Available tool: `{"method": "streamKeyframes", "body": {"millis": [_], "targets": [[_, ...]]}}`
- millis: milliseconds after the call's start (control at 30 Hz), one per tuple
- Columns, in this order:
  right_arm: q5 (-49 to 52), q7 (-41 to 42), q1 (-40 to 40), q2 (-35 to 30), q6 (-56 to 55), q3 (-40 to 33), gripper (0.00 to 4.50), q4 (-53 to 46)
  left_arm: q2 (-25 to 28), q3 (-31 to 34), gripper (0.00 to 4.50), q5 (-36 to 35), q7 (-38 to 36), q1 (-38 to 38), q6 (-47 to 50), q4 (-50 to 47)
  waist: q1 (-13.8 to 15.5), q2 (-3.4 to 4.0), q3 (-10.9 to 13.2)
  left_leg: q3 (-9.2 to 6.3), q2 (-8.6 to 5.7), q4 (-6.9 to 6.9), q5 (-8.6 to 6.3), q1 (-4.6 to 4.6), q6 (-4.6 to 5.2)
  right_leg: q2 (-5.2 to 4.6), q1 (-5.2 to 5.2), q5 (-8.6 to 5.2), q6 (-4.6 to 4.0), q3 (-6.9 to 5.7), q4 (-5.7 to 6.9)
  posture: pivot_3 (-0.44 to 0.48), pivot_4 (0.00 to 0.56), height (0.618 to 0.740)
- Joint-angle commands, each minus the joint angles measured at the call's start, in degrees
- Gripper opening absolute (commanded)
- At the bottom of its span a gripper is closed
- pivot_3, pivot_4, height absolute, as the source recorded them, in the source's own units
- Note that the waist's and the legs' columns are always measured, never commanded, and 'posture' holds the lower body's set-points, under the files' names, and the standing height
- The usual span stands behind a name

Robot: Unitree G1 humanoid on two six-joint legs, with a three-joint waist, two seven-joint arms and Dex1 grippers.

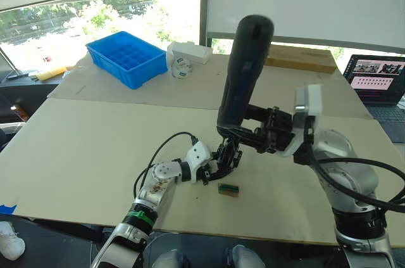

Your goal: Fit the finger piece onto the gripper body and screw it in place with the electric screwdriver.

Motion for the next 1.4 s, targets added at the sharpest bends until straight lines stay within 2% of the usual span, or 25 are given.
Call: {"method": "streamKeyframes", "body": {"millis": [33, 100, 167, 200, 233, 267, 400, 533, 633, 733, 833, 867, 967, 1067, 1233, 1300, 1400], "targets": [[4.7, 0.6, -1.4, -2.0, -0.3, -4.0, 1.91, -5.5, -0.3, -0.5, 2.28, 1.3, 1.5, 0.3, 1.1, 3.4, 0.1, 0.01, 0.0, -0.01, -0.01, 0.0, -0.01, 0.0, 0.02, -0.04, 0.0, 0.0, 0.01, -0.01, -0.01, 0.0, 0.15, 0.74], [6.5, 0.3, -0.9, -3.3, 0.7, -4.9, 1.91, -6.9, -0.5, -0.2, 2.28, 0.8, 1.2, 0.3, 1.4, 3.4, 0.1, 0.01, 0.0, -0.02, -0.02, 0.0, -0.02, -0.01, 0.04, -0.05, 0.02, 0.02, 0.03, -0.02, -0.04, 0.0, 0.15, 0.74], [8.9, -0.4, -0.5, -5.1, 2.2, -6.3, 1.91, -8.3, -0.5, 0.0, 3.35, 0.7, 1.3, 0.5, 0.8, 3.1, 0.2, 0.01, 0.0, -0.02, -0.02, 0.0, -0.03, -0.01, 0.05, -0.06, 0.03, 0.02, 0.04, -0.01, -0.05, 0.0, 0.15, 0.74], [10.4, -0.7, -0.2, -6.1, 3.1, -7.1, 1.91, -9.0, -0.4, 0.1, 3.62, 0.7, 1.5, 0.7, 0.2, 2.9, 0.2, 0.01, 0.0, -0.03, -0.03, 0.0, -0.03, -0.01, 0.05, -0.07, 0.03, 0.03, 0.04, -0.01, -0.05, 0.0, 0.15, 0.74], [11.8, -1.1, 0.0, -7.0, 3.9, -8.0, 1.91, -9.5, -0.2, 0.0, 4.18, 1.0, 1.7, 1.0, -0.3, 2.5, 0.2, 0.01, 0.0, -0.03, -0.03, 0.0, -0.03, -0.01, 0.06, -0.08, 0.03, 0.03, 0.04, -0.01, -0.06, 0.0, 0.15, 0.74], [13.7, -1.7, 0.4, -8.4, 5.0, -9.3, 1.91, -10.2, 0.2, -0.1, 4.49, 1.1, 1.4, 1.5, -0.8, 1.8, 0.2, 0.01, 0.0, -0.03, -0.03, 0.0, -0.04, -0.01, 0.07, -0.08, 0.03, 0.03, 0.04, -0.01, -0.07, 0.0, 0.15, 0.74], [21.9, -4.7, 2.9, -15.4, 10.1, -16.3, 1.91, -12.4, 4.3, 2.1, 4.49, -0.5, -0.1, 4.4, -1.6, -2.4, -0.2, -0.01, 0.0, -0.06, -0.02, -0.07, -0.05, -0.02, 0.08, -0.09, 0.0, 0.03, 0.03, -0.01, -0.11, 0.0, 0.15, 0.74], [27.9, -4.1, 7.9, -24.2, 15.9, -25.9, 1.91, -8.4, 10.4, 6.5, 4.49, -5.2, -3.2, 7.9, -1.0, -8.1, -0.9, -0.01, 0.2, -0.05, 0.06, -0.18, 0.04, 0.01, -0.09, -0.03, -0.07, -0.02, -0.09, 0.02, -0.13, 0.0, 0.15, 0.74], [27.3, 0.8, 13.0, -31.1, 20.7, -32.0, 1.91, -1.5, 15.5, 10.4, 4.49, -10.0, -6.9, 10.8, 0.8, -11.8, -0.8, -0.01, 0.3, -0.06, 0.14, -0.21, 0.04, 0.01, -0.09, 0.02, -0.09, -0.07, -0.17, -0.01, -0.09, 0.0, 0.15, 0.74], [21.6, 6.7, 20.8, -40.1, 28.7, -34.1, 1.91, 7.4, 20.6, 14.3, 4.49, -15.4, -12.0, 13.6, 3.2, -14.4, -0.4, 0.1, 0.4, -0.05, 0.13, -0.18, -0.14, -0.03, 0.23, 0.01, -0.1, -0.09, -0.18, -0.01, -0.1, 0.0, 0.15, 0.74], [14.7, 10.4, 25.5, -46.6, 31.1, -30.4, 1.91, 14.6, 24.8, 17.8, 4.49, -21.6, -20.1, 16.1, 2.7, -16.6, -0.3, 0.05, 0.5, -0.03, 0.14, -0.15, -0.16, -0.08, 0.27, -0.03, -0.15, -0.1, -0.17, 0.01, -0.16, 0.0, 0.15, 0.74], [9.6, 11.4, 27.4, -49.3, 28.9, -27.1, 1.91, 15.8, 26.2, 19.0, 4.49, -23.6, -22.0, 16.8, 4.3, -17.5, -0.1, 0.16, 0.5, -0.03, 0.14, -0.14, -0.16, -0.12, 0.26, -0.03, -0.18, -0.11, -0.16, 0.0, -0.19, 0.0, 0.15, 0.74], [1.5, 10.6, 24.6, -52.7, 29.9, -14.3, 1.91, 21.6, 30.9, 21.6, 4.49, -24.9, -24.9, 19.0, 5.9, -18.7, -0.2, 0.41, 0.6, 0.01, 0.13, -0.1, -0.03, -0.34, 0.04, -0.06, -0.35, -0.16, 0.08, 0.06, -0.29, 0.0, 0.15, 0.74], [-4.5, 11.3, 18.9, -51.3, 29.3, -4.6, 1.91, 26.2, 33.1, 22.6, 4.49, -25.8, -27.9, 21.3, 5.0, -20.5, -0.5, 0.56, 0.7, 0.11, 0.12, -0.1, 0.06, -0.84, -0.12, -0.02, -0.94, -0.13, 0.15, 0.12, -0.21, 0.0, 0.15, 0.74], [-14.0, 11.9, 8.3, -47.4, 31.6, 8.4, 1.91, 33.4, 33.8, 24.4, 4.49, -25.7, -27.0, 22.5, 5.0, -21.1, -0.7, 0.95, 1.1, 0.3, 0.02, -0.04, 0.14, -0.86, -0.23, 0.27, -1.09, -0.07, 0.06, 0.09, 0.05, 0.0, 0.15, 0.74], [-16.5, 13.1, 6.8, -47.1, 31.7, 11.5, 1.91, 33.9, 33.4, 25.2, 4.49, -25.5, -26.0, 21.9, 4.5, -20.6, -0.7, 1.01, 1.1, 0.31, 0.02, -0.05, 0.17, -0.84, -0.28, 0.32, -1.09, -0.1, 0.08, 0.09, 0.07, 0.0, 0.15, 0.74], [-17.1, 14.6, 7.5, -46.2, 32.0, 12.1, 1.91, 34.3, 32.8, 25.7, 4.49, -24.1, -24.7, 20.3, 2.4, -18.4, -0.3, 1.01, 1.1, 0.29, 0.03, -0.04, 0.18, -0.84, -0.3, 0.3, -1.07, -0.12, 0.1, 0.12, 0.1, 0.0, 0.15, 0.74]]}}
